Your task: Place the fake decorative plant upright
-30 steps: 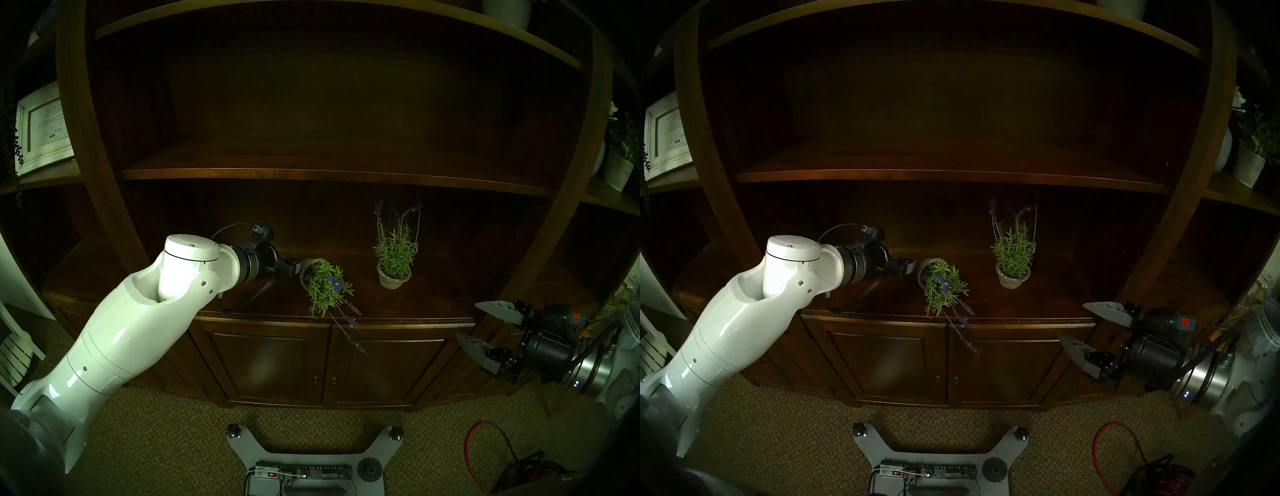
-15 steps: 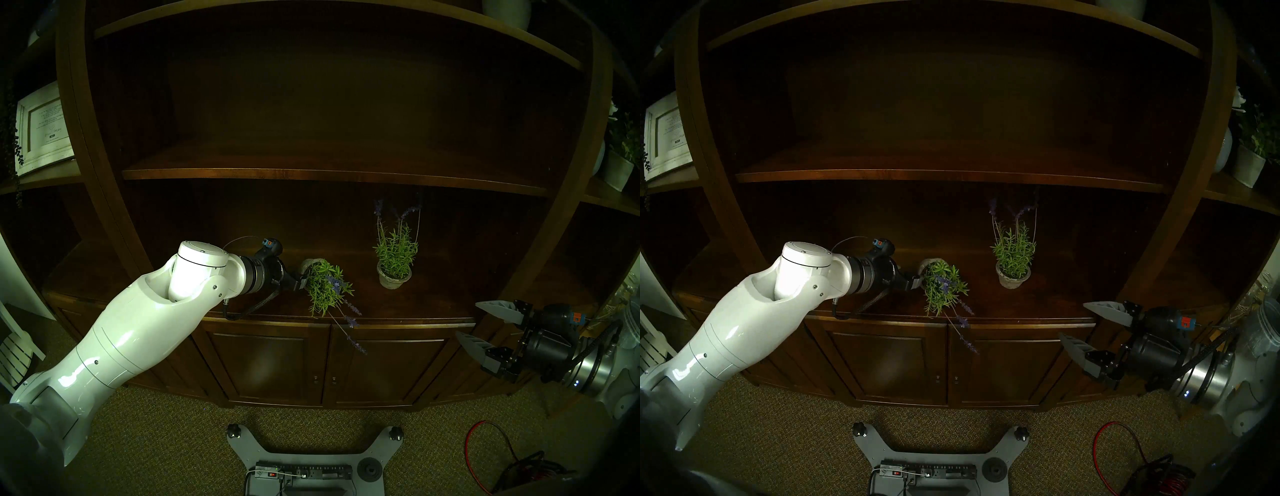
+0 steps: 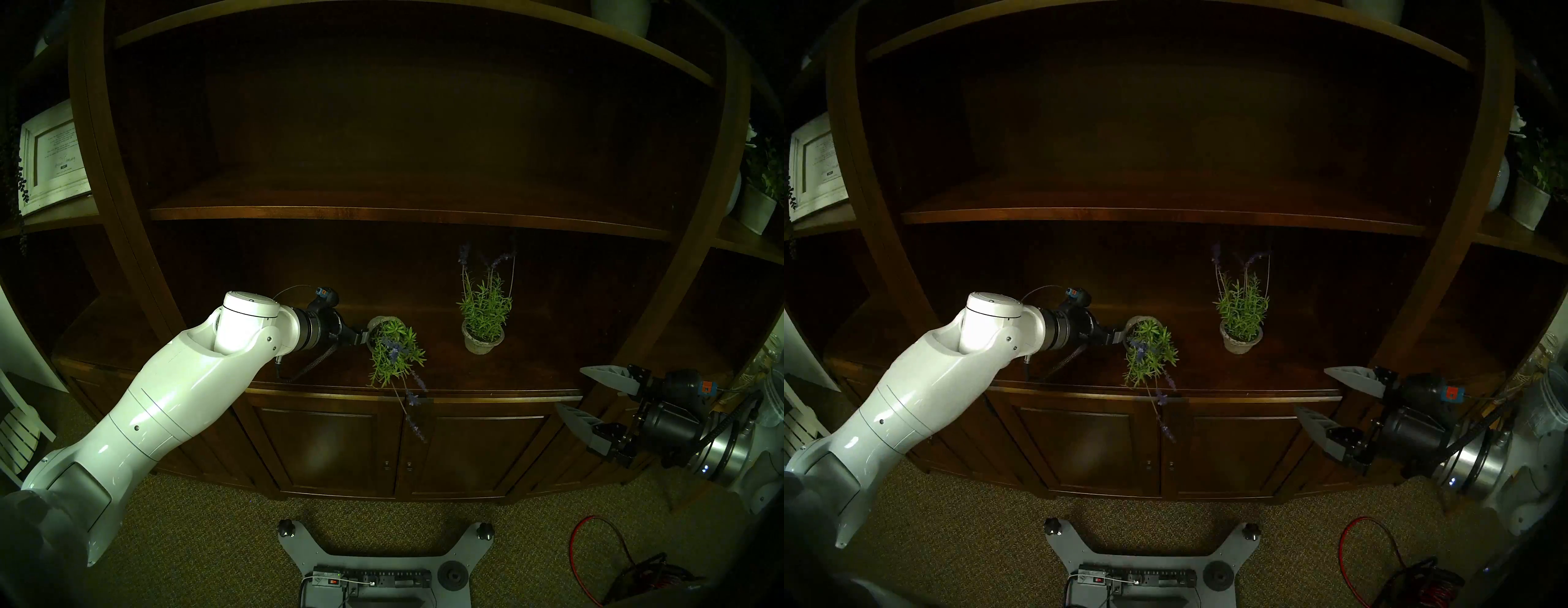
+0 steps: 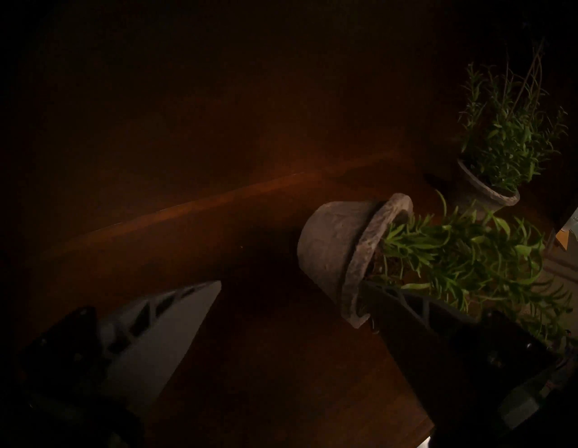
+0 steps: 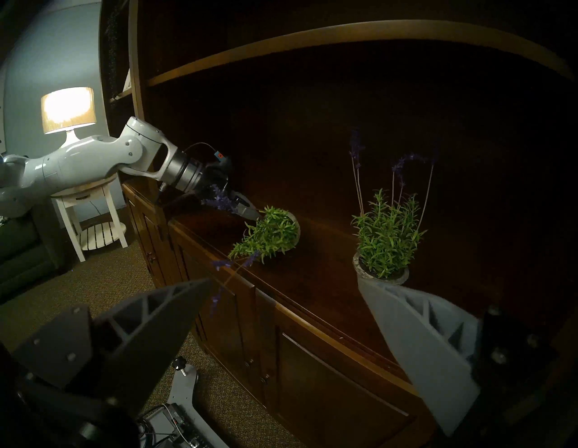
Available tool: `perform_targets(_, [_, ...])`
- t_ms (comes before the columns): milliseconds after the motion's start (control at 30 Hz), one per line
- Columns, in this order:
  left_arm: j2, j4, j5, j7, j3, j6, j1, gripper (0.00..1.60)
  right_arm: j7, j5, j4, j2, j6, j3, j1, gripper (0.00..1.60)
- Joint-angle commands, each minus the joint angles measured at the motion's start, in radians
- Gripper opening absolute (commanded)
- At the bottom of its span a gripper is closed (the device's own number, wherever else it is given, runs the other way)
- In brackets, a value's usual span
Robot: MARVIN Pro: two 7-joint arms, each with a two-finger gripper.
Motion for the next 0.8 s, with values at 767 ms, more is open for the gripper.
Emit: perform_targets(767, [-0.027, -0.008, 0.040, -0.089, 0.005, -0.050, -0.057, 1.60, -0.008, -0.003, -0.002, -0.013, -0.015, 0.001, 0.026, 1.60])
